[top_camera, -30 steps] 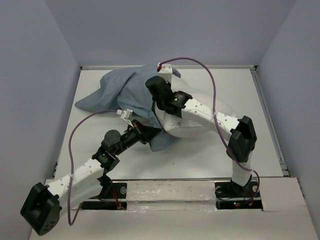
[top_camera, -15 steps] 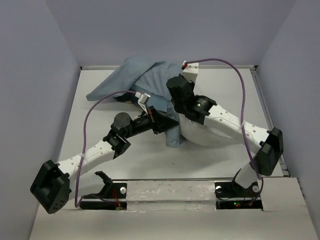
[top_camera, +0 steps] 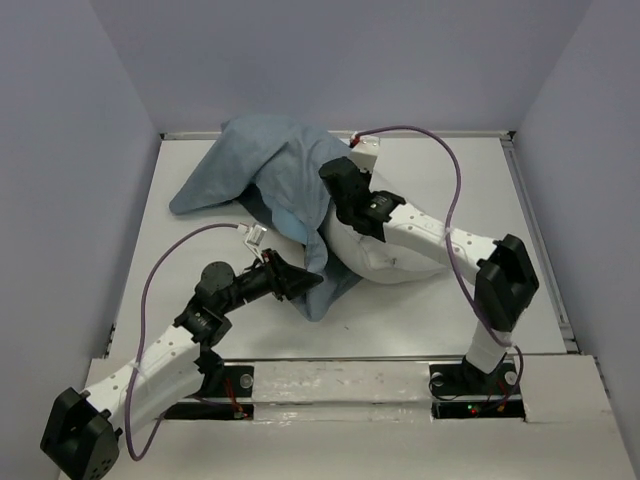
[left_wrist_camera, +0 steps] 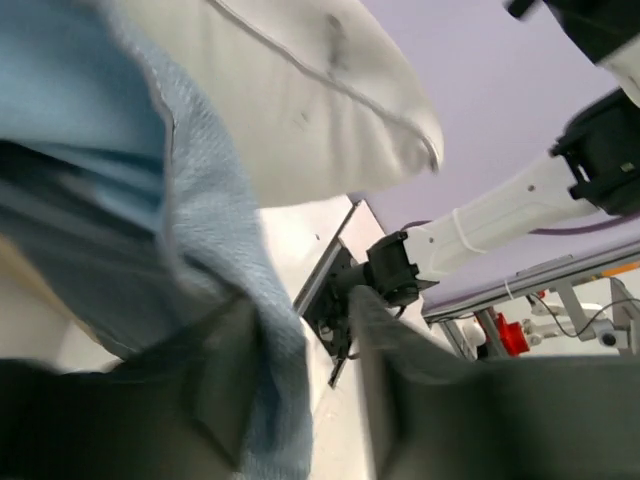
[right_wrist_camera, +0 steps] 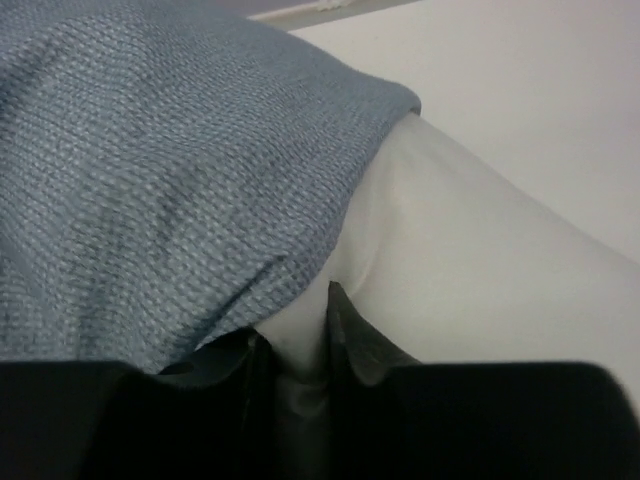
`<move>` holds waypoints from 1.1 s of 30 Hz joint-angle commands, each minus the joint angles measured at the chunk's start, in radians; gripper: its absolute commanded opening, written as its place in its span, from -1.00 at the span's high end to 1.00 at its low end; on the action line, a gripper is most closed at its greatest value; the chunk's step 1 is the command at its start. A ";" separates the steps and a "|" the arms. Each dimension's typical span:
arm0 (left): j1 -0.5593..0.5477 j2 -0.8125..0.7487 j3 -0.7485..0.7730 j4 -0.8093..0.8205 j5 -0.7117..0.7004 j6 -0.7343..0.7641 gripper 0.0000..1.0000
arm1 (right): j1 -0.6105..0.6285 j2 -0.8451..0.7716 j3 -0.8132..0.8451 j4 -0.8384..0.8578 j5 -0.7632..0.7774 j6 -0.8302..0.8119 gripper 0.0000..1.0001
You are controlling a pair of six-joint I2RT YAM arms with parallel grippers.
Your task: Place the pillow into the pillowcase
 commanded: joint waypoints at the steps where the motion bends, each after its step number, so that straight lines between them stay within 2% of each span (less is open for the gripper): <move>1: 0.060 -0.005 0.008 0.021 0.109 0.012 -0.57 | -0.010 -0.128 -0.125 0.068 -0.195 0.029 -0.03; 4: 0.063 -0.001 0.094 -0.080 0.085 0.077 -0.83 | -0.010 -0.255 -0.216 0.041 -0.401 -0.037 -0.60; 6: 0.061 -0.014 0.187 -0.167 0.043 0.156 -0.86 | -0.010 -0.318 -0.256 0.010 -0.449 -0.061 -0.80; 7: 0.063 -0.022 0.218 -0.259 -0.019 0.182 -0.86 | -0.010 -0.352 -0.300 -0.002 -0.471 -0.093 -0.84; 9: 0.061 -0.033 0.279 -0.341 -0.088 0.267 -0.86 | -0.010 -0.459 -0.346 -0.028 -0.512 -0.116 -0.93; 11: 0.061 -0.021 0.379 -0.447 -0.199 0.316 -0.86 | -0.052 -0.565 -0.423 -0.045 -0.560 -0.146 -1.00; 12: 0.061 -0.021 0.379 -0.474 -0.236 0.333 -0.86 | -0.077 -0.565 -0.450 -0.048 -0.565 -0.147 -1.00; 16: 0.058 -0.015 0.436 -0.533 -0.331 0.374 -0.86 | -0.281 -0.693 -0.578 -0.064 -0.644 -0.138 -0.97; 17: 0.057 -0.012 0.447 -0.544 -0.349 0.381 -0.86 | -0.301 -0.694 -0.601 -0.067 -0.635 -0.137 -0.91; 18: 0.054 -0.002 0.470 -0.550 -0.372 0.390 -0.85 | -0.315 -0.693 -0.639 -0.070 -0.632 -0.129 -0.68; 20: 0.047 -0.002 0.491 -0.605 -0.441 0.417 -0.85 | -0.315 -0.676 -0.665 -0.061 -0.640 -0.109 -0.45; 23: 0.037 0.001 0.530 -0.650 -0.535 0.437 -0.85 | -0.315 -0.626 -0.681 -0.047 -0.699 -0.078 0.42; 24: 0.032 0.016 0.533 -0.651 -0.534 0.437 -0.85 | -0.315 -0.619 -0.688 0.011 -0.815 -0.072 0.63; 25: 0.024 0.030 0.536 -0.645 -0.526 0.434 -0.84 | -0.306 -0.621 -0.723 0.059 -0.879 -0.055 0.96; 26: -0.004 0.048 0.536 -0.640 -0.524 0.433 -0.83 | -0.286 -0.633 -0.737 0.124 -0.925 -0.004 1.00; 27: -0.031 0.091 0.537 -0.631 -0.534 0.431 -0.83 | -0.205 -0.641 -0.747 0.143 -0.901 0.018 1.00; 28: -0.101 0.113 0.540 -0.630 -0.587 0.434 -0.82 | -0.157 -0.647 -0.742 0.152 -0.794 0.049 1.00; 29: -0.138 0.160 0.545 -0.630 -0.621 0.437 -0.82 | -0.117 -0.653 -0.733 0.153 -0.754 0.067 1.00; 33: -0.299 0.267 0.602 -0.668 -0.754 0.471 -0.76 | 0.030 -0.642 -0.713 0.208 -0.701 0.127 1.00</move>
